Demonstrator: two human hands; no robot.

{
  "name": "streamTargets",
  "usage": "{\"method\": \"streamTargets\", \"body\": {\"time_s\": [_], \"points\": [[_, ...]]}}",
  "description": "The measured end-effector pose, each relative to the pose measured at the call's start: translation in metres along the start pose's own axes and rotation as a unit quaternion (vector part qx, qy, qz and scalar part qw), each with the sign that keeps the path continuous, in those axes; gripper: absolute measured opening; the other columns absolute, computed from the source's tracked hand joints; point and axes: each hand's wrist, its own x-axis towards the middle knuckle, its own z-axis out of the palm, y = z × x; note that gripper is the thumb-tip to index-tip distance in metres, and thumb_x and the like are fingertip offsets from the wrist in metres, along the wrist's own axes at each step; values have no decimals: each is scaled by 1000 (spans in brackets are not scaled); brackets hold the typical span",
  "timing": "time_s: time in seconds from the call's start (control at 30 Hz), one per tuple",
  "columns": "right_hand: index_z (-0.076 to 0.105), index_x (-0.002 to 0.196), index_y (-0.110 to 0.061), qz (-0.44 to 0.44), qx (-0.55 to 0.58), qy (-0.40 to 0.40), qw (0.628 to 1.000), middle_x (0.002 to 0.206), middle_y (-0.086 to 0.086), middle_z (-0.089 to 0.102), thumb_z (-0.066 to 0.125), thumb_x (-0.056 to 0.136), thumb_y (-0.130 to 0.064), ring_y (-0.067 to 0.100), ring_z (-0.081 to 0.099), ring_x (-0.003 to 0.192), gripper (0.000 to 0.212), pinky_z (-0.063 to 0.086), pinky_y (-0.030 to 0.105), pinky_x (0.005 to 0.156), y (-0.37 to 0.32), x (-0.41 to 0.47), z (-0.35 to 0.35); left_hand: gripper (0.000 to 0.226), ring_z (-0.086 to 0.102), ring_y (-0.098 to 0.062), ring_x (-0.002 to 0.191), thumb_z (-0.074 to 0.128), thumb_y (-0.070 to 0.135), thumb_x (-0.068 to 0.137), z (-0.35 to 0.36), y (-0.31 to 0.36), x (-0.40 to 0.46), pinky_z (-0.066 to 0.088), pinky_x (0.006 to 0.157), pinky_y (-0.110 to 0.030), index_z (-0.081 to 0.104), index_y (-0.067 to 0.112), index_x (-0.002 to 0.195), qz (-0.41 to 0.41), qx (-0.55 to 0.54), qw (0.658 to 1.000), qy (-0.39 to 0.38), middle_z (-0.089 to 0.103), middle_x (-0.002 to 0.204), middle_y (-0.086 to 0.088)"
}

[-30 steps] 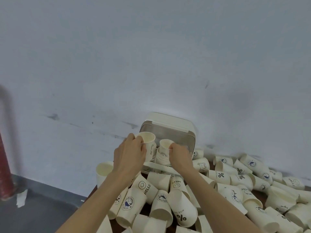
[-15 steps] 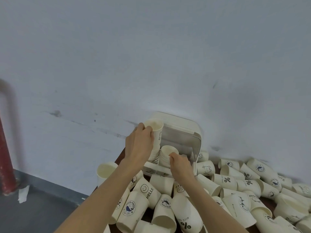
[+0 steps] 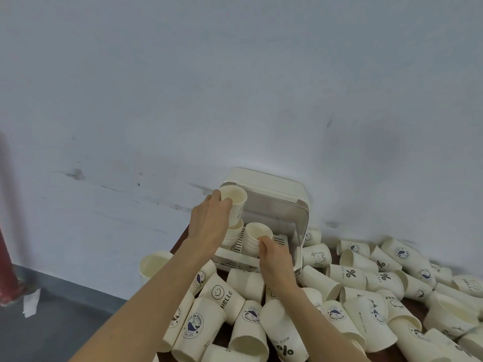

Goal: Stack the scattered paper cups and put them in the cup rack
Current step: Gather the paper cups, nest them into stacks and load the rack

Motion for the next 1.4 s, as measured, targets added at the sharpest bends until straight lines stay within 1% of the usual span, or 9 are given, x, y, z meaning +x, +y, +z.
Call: {"method": "streamTargets", "body": {"time_s": [0.2,0.43,0.63,0.87,1.0,1.1,1.17,1.33,1.4], "points": [[57,108,-14,-13,0,-2,1000,85,6,65,31,104,-26,26,56,80,29,42,38,68,2,2,-2,12,56,-22,91,53,13,96,17,0,-5,36,62,-29,62,14,104,9,47,996,-78,54,106,-6],[57,106,-15,-13,9,-2,1000,84,6,65,32,103,-25,26,56,80,28,43,38,69,1,2,-3,11,53,-23,93,53,6,92,38,-2,-16,39,63,-29,60,12,100,-6,18,991,-134,50,109,-7],[51,95,-13,-6,-9,-4,1000,79,8,60,30,103,-22,27,52,73,24,38,38,63,-1,0,-5,21,57,-24,96,49,14,98,44,-4,-15,39,67,-30,64,14,113,-32,-47,989,-134,50,119,-6],[47,90,-12,6,-50,-12,999,79,7,57,35,97,-10,28,53,73,14,33,35,58,-8,-4,-8,22,59,-26,93,46,20,100,42,2,-18,37,64,-31,63,14,113,-34,-61,987,-142,50,124,-8],[51,110,-12,10,-50,-29,998,85,9,63,36,95,-6,29,57,78,22,41,37,62,-13,-5,-15,24,58,-25,100,43,22,100,37,4,-20,47,72,-34,60,15,116,-46,-58,988,-133,53,121,-7],[43,130,-17,13,-47,-35,998,89,11,63,38,91,-4,29,51,74,41,38,36,60,-16,-11,-23,30,56,-25,100,41,23,100,32,5,-27,47,73,-35,48,17,128,-55,-58,989,-128,53,120,-7],[39,134,-18,20,-50,-34,998,91,11,63,38,89,-4,28,45,71,47,33,35,60,-18,-16,-30,34,57,-25,98,42,21,99,27,8,-34,47,71,-34,43,17,133,-61,-55,990,-117,53,120,-7],[48,117,-13,29,-38,-38,998,93,11,64,38,86,-4,31,52,80,34,43,39,64,-21,-32,-48,37,57,-25,104,40,25,99,8,24,-51,47,71,-35,41,17,135,-64,-55,990,-115,50,126,-7],[51,111,-12,30,-34,-33,998,96,11,64,37,86,-5,32,56,85,30,41,38,64,-22,-38,-55,35,56,-25,107,38,26,100,-1,32,-58,47,72,-35,44,18,133,-61,-60,990,-112,50,127,-6]]}}
